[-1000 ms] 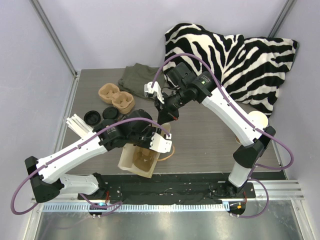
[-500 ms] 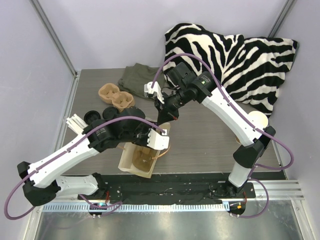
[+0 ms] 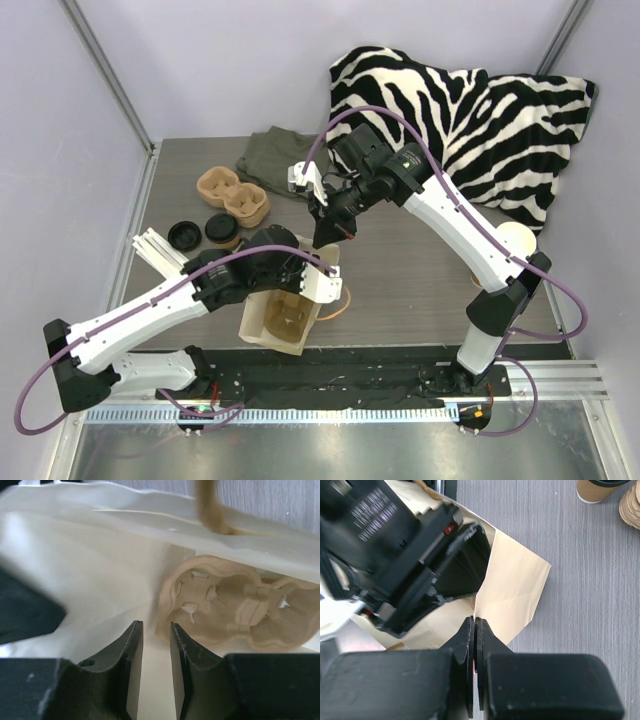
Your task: Pack the takeout coffee
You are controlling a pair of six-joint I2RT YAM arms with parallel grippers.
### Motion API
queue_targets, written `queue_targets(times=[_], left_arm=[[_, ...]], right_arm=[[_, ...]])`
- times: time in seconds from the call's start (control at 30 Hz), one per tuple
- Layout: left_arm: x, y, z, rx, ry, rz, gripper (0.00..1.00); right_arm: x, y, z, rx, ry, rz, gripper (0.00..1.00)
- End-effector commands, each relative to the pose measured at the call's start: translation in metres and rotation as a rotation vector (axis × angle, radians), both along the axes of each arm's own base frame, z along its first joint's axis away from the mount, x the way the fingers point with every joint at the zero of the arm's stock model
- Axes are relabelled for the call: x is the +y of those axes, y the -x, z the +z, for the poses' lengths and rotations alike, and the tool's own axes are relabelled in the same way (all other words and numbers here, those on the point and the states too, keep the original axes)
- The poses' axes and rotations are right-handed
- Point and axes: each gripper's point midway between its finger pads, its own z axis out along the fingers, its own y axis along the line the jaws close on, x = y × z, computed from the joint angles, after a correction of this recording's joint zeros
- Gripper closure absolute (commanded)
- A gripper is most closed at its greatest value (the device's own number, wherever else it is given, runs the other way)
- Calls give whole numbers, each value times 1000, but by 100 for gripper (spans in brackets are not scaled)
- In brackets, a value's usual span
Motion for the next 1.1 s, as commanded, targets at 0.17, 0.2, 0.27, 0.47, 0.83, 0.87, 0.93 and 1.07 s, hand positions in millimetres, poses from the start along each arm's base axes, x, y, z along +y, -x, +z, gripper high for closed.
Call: queue_targets(times=[0.17, 0.2, 0.27, 0.47, 0.83, 0.87, 0.93, 1.07], left_arm=[[-5, -6, -1, -93, 41, -34, 46], [-5, -5, -3, -91, 37, -37, 43], [-5, -7, -8, -90, 26, -33, 41], [-9, -14, -12, -101, 31, -23, 40], [-19, -19, -28, -79, 40, -66, 41], [-20, -19, -29, -74, 40, -67, 43], [-19, -22, -34, -64, 27, -58, 45], [-14, -24, -43, -31, -1, -50, 59]], right_arm=[[3, 6, 23, -38, -79, 22, 99], [4, 7, 24, -37, -84, 25, 99], [4, 7, 24, -33, -86, 28, 99], [4, 13, 26, -18, -95, 47, 99], [7, 20, 34, 3, -131, 76, 99], [6, 21, 33, 4, -130, 76, 99], [6, 22, 33, 7, -131, 81, 99], [6, 24, 37, 6, -141, 85, 99]])
